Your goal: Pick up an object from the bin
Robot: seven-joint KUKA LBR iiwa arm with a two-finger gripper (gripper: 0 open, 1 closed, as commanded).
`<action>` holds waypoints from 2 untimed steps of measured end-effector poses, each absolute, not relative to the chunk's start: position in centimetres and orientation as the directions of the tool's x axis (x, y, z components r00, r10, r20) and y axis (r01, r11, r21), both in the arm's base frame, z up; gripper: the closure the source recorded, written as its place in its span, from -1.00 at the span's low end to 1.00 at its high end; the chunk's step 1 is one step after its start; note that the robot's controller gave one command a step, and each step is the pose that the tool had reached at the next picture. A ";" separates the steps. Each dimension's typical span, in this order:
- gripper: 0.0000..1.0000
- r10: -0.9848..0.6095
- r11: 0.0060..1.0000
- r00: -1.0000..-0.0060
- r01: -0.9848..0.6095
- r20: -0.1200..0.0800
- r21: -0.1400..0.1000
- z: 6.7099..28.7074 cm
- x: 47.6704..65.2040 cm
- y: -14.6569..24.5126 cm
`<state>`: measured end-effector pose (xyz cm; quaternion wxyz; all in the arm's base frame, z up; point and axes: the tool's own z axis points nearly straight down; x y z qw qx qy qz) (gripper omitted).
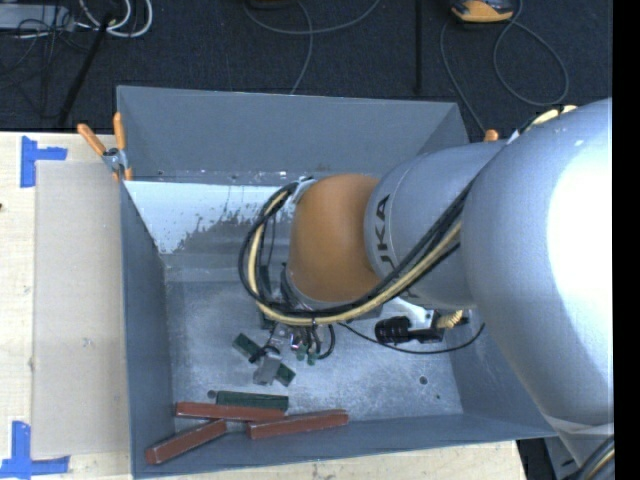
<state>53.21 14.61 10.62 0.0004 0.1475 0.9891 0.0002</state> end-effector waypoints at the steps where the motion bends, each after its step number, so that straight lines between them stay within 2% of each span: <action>1: -1.00 0.396 0.918 -0.918 0.396 -0.001 0.002 7.0 52.9 14.2; 2: -1.00 0.397 0.918 -0.918 0.397 0.000 0.002 7.0 52.9 14.2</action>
Offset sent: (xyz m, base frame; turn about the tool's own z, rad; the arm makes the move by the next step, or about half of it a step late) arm -0.0042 -0.0036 -0.0362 0.1107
